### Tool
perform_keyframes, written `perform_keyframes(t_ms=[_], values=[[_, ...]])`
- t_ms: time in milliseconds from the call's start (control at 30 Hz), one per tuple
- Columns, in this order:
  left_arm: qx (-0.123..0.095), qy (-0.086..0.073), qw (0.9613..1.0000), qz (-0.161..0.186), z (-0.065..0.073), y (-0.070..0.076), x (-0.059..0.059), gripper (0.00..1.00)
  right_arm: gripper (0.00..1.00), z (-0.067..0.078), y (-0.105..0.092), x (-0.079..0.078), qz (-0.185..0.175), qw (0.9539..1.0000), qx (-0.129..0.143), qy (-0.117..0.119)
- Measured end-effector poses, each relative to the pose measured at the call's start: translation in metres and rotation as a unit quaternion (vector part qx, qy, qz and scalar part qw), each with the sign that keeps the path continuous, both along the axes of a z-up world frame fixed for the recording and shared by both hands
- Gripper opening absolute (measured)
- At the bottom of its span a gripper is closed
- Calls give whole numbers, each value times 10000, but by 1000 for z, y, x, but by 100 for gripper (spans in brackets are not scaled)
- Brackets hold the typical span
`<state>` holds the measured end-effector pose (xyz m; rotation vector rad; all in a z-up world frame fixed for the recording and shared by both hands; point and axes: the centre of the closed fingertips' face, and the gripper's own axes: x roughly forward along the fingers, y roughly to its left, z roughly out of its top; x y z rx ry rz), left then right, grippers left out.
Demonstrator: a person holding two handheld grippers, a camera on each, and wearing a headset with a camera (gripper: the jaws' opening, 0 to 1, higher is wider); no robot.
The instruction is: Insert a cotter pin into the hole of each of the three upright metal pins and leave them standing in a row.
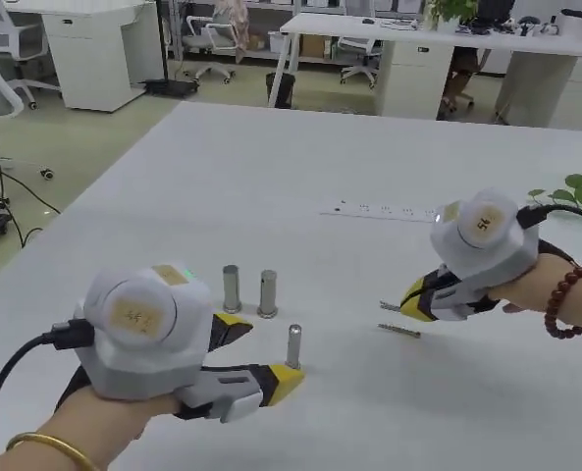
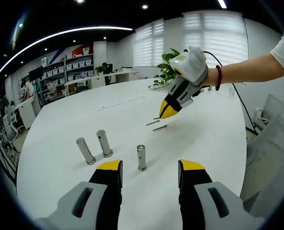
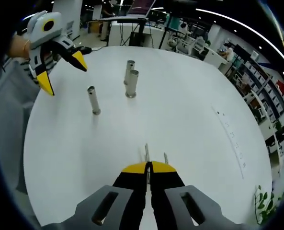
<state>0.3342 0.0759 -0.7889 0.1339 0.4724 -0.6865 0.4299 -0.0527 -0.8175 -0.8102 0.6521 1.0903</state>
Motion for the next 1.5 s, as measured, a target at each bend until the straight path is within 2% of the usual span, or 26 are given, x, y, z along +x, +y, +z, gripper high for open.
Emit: perform_keyframes(t_ms=[200, 267, 433, 500, 767, 967, 1067, 1100, 1167, 1267, 1500], values=[[-288, 9, 9996, -66, 11, -10, 2, 42, 2, 12, 6, -16, 270, 9993, 32, -259], [-435, 50, 9990, -86, 14, -13, 3, 41, 2, 15, 7, -20, 315, 9990, 34, -303], [-641, 124, 9978, -130, 17, -21, 2, 37, 2, 26, 12, -31, 481, 9978, 114, -441], [-733, 202, 9970, -162, 17, -25, 2, 36, 2, 30, 15, -37, 553, 9975, 146, -422], [-1232, 453, 9912, -199, 22, -38, 2, 34, 2, 48, 30, -56, 805, 9945, 336, -578], [-1529, 590, 9863, -166, 26, -42, 4, 28, 2, 57, 38, -65, 925, 9922, 446, -702], [-1701, 607, 9834, -168, 28, -46, 6, 27, 2, 59, 40, -68, 1003, 9912, 480, -722], [-1763, 726, 9816, -144, 27, -49, 7, 27, 2, 59, 41, -69, 1028, 9910, 476, -718], [-1840, 670, 9806, -119, 30, -51, 11, 26, 2, 58, 43, -71, 1080, 9905, 467, -716], [-2033, 715, 9764, -123, 35, -56, 13, 25, 2, 58, 45, -73, 1138, 9897, 427, -761], [-2204, 788, 9721, -166, 40, -60, 12, 15, 2, 60, 52, -78, 1237, 9878, 467, -820]])
